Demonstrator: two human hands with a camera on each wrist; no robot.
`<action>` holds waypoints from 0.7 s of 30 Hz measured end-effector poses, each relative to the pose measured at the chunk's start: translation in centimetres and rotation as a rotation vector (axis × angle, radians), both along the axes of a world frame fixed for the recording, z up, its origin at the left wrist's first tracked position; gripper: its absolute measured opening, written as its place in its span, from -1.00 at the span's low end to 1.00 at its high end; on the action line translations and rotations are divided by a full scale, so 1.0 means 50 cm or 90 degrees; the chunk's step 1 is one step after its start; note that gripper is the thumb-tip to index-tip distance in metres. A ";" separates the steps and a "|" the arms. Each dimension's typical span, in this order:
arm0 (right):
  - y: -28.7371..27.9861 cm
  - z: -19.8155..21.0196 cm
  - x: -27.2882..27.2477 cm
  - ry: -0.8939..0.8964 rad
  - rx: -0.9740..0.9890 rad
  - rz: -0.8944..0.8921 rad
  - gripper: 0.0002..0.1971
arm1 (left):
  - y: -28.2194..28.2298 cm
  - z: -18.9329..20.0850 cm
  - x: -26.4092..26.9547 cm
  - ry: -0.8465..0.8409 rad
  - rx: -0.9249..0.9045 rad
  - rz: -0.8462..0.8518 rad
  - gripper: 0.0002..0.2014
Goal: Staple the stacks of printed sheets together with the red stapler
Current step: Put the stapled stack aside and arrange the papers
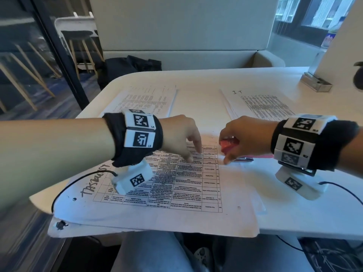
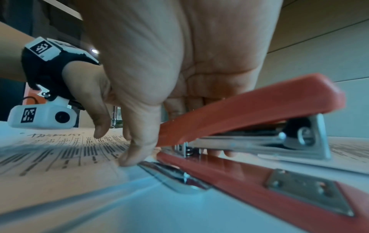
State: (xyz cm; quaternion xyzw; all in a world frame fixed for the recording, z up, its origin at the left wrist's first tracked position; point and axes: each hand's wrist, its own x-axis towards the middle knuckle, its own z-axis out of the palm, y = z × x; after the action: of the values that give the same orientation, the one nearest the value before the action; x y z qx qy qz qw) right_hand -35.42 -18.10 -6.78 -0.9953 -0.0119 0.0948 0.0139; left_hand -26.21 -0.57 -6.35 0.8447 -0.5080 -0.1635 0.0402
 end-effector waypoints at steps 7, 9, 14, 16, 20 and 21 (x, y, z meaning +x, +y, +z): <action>0.005 0.001 -0.001 0.007 -0.017 0.004 -0.58 | -0.003 -0.024 -0.030 0.014 -0.020 -0.028 -0.67; 0.005 0.001 -0.001 0.006 -0.024 0.006 -0.55 | -0.010 -0.029 -0.037 0.014 -0.035 -0.028 -0.69; 0.005 -0.001 0.000 0.007 -0.034 0.002 -0.52 | -0.026 -0.034 -0.049 0.016 -0.058 -0.048 -0.84; 0.005 -0.002 0.001 0.006 -0.043 0.005 -0.52 | -0.029 -0.032 -0.051 0.008 -0.057 -0.063 -0.89; 0.006 -0.001 0.003 0.012 -0.063 0.011 -0.50 | -0.028 -0.031 -0.053 -0.005 -0.055 -0.078 -0.91; 0.007 -0.001 0.003 0.014 -0.065 0.012 -0.50 | -0.027 -0.032 -0.055 -0.009 -0.053 -0.081 -0.91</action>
State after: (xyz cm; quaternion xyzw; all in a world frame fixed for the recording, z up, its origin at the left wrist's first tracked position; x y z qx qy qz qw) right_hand -35.28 -17.76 -6.81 -0.9935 -0.0164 0.1065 -0.0380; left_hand -28.94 -1.93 -7.94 0.8094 -0.5673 -0.1387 0.0612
